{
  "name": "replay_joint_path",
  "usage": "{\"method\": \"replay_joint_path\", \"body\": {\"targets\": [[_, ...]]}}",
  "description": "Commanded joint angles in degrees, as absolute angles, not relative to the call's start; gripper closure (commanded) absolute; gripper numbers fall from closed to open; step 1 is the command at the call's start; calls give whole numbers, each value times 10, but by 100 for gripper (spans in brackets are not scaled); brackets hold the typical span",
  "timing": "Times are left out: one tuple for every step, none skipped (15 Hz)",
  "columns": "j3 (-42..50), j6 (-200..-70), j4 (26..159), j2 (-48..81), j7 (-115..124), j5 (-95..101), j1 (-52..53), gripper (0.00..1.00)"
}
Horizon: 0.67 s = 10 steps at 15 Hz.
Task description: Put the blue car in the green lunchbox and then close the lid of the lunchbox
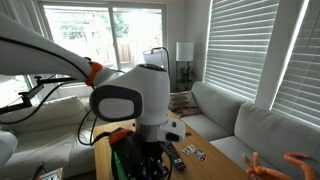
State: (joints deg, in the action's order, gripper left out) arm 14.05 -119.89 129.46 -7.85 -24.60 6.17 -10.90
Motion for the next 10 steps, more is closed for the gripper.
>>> {"method": "replay_joint_path", "body": {"targets": [[117, -1166, 1306, -143, -198, 66, -98, 89], [109, -1160, 1306, -154, -192, 57, -90, 89], [103, -1153, 1307, -161, -186, 47, -82, 89], [97, -1149, 1308, -167, -179, 41, -75, 89], [91, -1139, 1309, -170, -173, 30, -66, 89], [84, -1124, 1307, -172, -162, 20, -57, 89], [79, -1117, 1308, -170, -157, 11, -50, 89], [74, -1107, 1309, -169, -149, 0, -42, 89], [69, -1102, 1310, -166, -143, -6, -36, 89], [65, -1098, 1311, -162, -137, -12, -30, 89]]}}
